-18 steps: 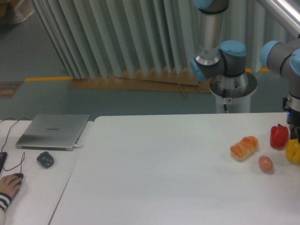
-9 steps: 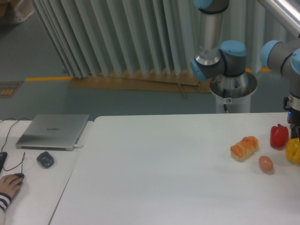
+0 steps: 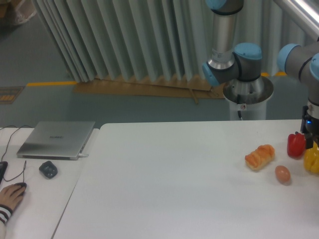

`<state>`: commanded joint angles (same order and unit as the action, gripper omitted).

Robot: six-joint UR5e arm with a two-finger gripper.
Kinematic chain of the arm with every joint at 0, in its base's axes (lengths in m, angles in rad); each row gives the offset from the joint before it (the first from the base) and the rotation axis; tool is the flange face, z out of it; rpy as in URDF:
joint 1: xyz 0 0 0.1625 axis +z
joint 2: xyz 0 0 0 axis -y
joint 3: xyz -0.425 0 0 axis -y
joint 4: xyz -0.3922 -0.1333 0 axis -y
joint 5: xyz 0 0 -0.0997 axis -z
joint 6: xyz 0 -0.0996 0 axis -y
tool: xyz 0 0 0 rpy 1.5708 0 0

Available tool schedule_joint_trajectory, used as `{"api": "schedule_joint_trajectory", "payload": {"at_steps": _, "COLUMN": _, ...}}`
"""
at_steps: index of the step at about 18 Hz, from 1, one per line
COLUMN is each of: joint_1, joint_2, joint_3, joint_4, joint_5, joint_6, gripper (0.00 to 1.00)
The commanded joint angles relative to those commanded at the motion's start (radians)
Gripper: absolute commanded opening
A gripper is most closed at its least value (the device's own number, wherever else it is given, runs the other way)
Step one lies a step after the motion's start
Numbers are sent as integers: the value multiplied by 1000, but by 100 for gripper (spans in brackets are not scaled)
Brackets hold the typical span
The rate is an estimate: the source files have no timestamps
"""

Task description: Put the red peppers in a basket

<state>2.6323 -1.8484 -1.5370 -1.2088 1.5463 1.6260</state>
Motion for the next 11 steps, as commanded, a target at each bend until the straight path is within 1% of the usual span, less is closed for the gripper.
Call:
{"api": "schedule_joint_trajectory", "payload": {"at_steps": 3, "joint_1": 0, "joint_2": 0, "joint_3": 0, "joint_4": 0, "joint_5": -9, "joint_6": -28, "gripper": 100}}
{"api": "schedule_joint_trajectory", "payload": {"at_steps": 11, "joint_1": -2, "joint_2": -3, "joint_3": 2, "joint_4": 5, "joint_5": -8, "joint_6": -28, "gripper": 100}}
